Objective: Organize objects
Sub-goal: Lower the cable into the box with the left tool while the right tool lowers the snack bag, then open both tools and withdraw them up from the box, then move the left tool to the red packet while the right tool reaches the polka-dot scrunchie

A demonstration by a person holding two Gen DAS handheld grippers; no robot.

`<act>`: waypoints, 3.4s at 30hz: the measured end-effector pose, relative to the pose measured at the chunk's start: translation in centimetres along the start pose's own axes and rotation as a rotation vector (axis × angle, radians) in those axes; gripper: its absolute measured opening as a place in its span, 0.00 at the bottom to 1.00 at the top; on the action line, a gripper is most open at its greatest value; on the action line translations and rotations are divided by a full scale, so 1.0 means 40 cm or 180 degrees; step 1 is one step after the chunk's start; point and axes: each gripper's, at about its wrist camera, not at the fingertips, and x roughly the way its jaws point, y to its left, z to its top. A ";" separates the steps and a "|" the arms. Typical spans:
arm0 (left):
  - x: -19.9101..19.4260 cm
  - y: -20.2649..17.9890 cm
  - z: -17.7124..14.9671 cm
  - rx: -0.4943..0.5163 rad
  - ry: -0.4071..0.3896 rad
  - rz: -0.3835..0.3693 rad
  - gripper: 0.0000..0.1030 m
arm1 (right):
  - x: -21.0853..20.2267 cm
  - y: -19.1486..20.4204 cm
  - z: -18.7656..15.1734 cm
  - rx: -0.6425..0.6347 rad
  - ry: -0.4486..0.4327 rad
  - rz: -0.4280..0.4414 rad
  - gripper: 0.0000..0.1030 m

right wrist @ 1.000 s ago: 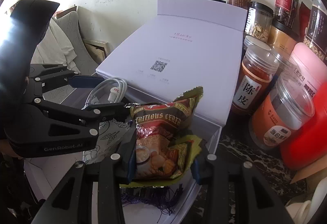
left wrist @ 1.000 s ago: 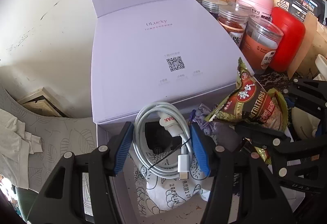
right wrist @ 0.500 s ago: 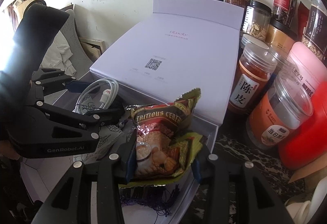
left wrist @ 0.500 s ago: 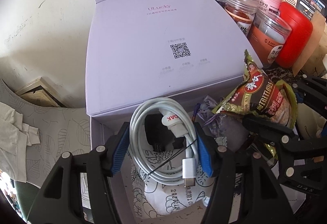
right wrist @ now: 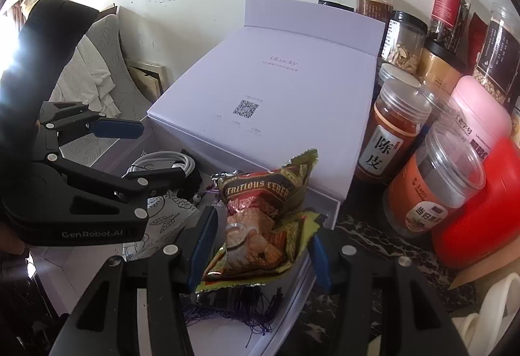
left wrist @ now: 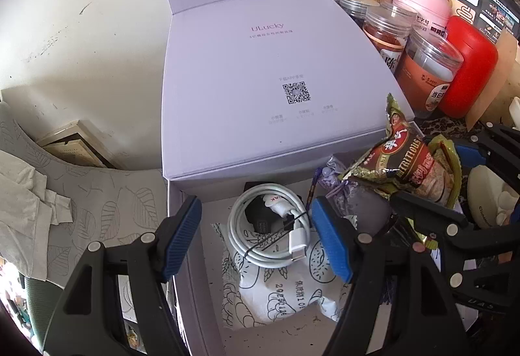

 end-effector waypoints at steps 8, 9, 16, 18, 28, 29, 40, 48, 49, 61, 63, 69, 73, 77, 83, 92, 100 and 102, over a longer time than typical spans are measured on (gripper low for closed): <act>-0.074 0.003 0.004 -0.0007 -0.0114 0.0025 0.67 | -0.049 0.002 0.004 0.0011 -0.0090 -0.0063 0.52; -0.083 0.003 0.004 -0.0005 -0.0130 0.0029 0.67 | -0.056 0.003 0.004 0.0006 -0.0104 -0.0079 0.52; -0.156 -0.002 0.003 -0.0023 -0.0230 0.0044 0.67 | -0.118 0.014 0.013 -0.0031 -0.0232 -0.0141 0.52; -0.176 0.000 0.001 -0.0031 -0.0256 0.0054 0.67 | -0.135 0.018 0.015 -0.0036 -0.0263 -0.0145 0.52; -0.294 0.002 -0.015 -0.0083 -0.0419 0.0083 0.67 | -0.234 0.049 0.017 -0.0085 -0.0436 -0.0206 0.52; -0.306 0.001 -0.018 -0.0087 -0.0435 0.0090 0.67 | -0.244 0.052 0.017 -0.0091 -0.0452 -0.0210 0.53; -0.435 -0.013 -0.060 -0.0125 -0.0598 0.0123 0.67 | -0.365 0.085 -0.002 -0.0134 -0.0628 -0.0277 0.54; -0.536 -0.027 -0.105 -0.0141 -0.0727 0.0153 0.72 | -0.447 0.112 -0.029 -0.0148 -0.0712 -0.0312 0.55; -0.546 -0.029 -0.108 -0.0140 -0.0737 0.0157 0.73 | -0.457 0.115 -0.033 -0.0149 -0.0720 -0.0318 0.55; -0.661 -0.071 -0.190 -0.0166 -0.0848 0.0158 0.80 | -0.552 0.153 -0.104 -0.0128 -0.0777 -0.0356 0.59; -0.675 -0.083 -0.207 -0.0151 -0.0864 0.0150 0.81 | -0.562 0.157 -0.118 -0.0126 -0.0777 -0.0352 0.59; -0.705 -0.111 -0.256 -0.0194 -0.0855 0.0032 0.82 | -0.583 0.171 -0.161 -0.0105 -0.0746 -0.0336 0.59; -0.719 -0.125 -0.286 -0.0197 -0.0846 0.0034 0.82 | -0.598 0.179 -0.193 -0.0086 -0.0725 -0.0334 0.59; -0.728 -0.136 -0.319 -0.0203 -0.0818 0.0037 0.82 | -0.610 0.189 -0.223 -0.0065 -0.0702 -0.0322 0.59; -0.732 -0.150 -0.374 -0.0211 -0.0756 0.0044 0.82 | -0.619 0.209 -0.274 -0.0046 -0.0643 -0.0301 0.59; -0.706 -0.186 -0.470 -0.0175 -0.0591 0.0020 0.82 | -0.607 0.239 -0.372 0.0007 -0.0475 -0.0215 0.59; -0.671 -0.209 -0.536 -0.0148 -0.0470 -0.0064 0.82 | -0.596 0.263 -0.444 0.0043 -0.0358 -0.0130 0.59; -0.662 -0.215 -0.550 -0.0134 -0.0441 -0.0101 0.82 | -0.590 0.264 -0.460 0.0065 -0.0323 -0.0092 0.59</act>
